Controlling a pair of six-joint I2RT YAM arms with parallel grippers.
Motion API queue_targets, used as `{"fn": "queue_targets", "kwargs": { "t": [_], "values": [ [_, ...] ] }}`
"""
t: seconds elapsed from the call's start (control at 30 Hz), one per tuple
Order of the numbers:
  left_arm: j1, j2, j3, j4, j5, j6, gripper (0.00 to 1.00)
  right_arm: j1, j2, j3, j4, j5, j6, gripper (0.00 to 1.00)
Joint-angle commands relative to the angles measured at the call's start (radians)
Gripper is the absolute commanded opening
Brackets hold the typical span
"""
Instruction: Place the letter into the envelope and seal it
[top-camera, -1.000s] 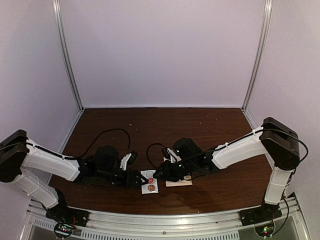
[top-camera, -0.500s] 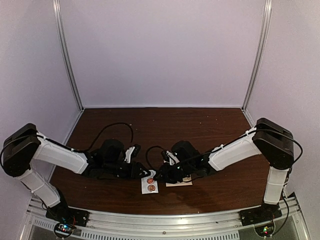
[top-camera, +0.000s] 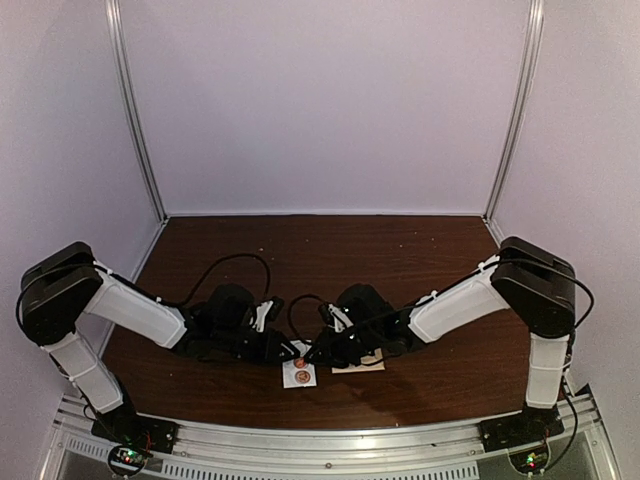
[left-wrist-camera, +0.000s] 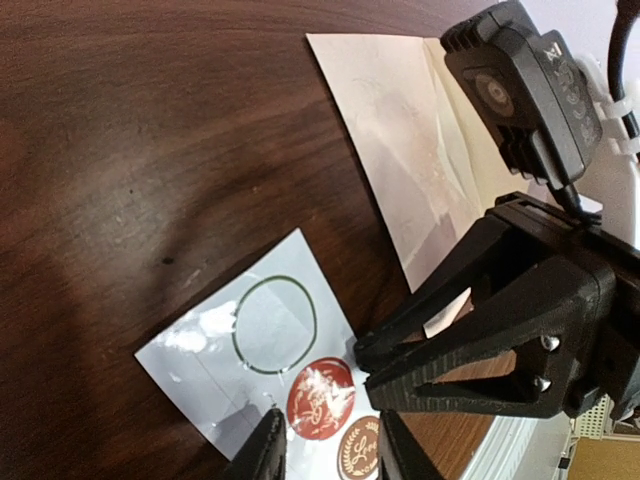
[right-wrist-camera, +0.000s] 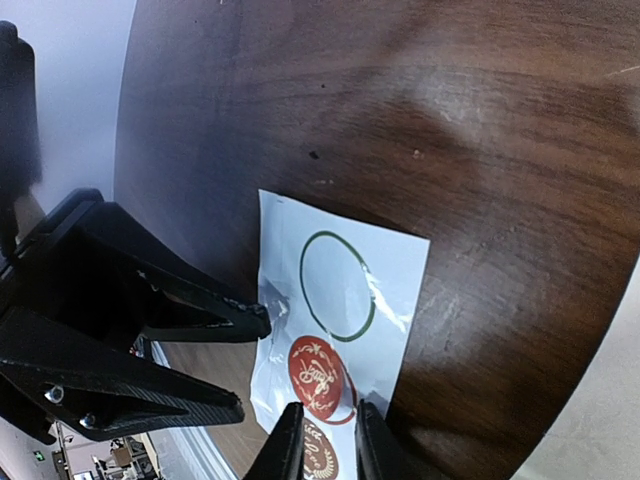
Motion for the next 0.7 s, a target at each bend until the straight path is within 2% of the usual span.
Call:
{"fn": "queue_targets", "kwargs": {
  "t": [0.0, 0.33, 0.67],
  "values": [
    [0.007, 0.007, -0.010, 0.049, 0.004, -0.005, 0.32, 0.002, 0.018, 0.021, 0.035, -0.010, 0.011, 0.18],
    [0.007, 0.017, -0.023, 0.043, -0.005, -0.009, 0.23, 0.002, 0.017, 0.021, 0.048, -0.014, 0.019, 0.12],
    [0.007, 0.025, -0.041, 0.039, -0.021, -0.016, 0.20, 0.002, 0.018, 0.023, 0.058, -0.023, 0.026, 0.12]
  ]
}}
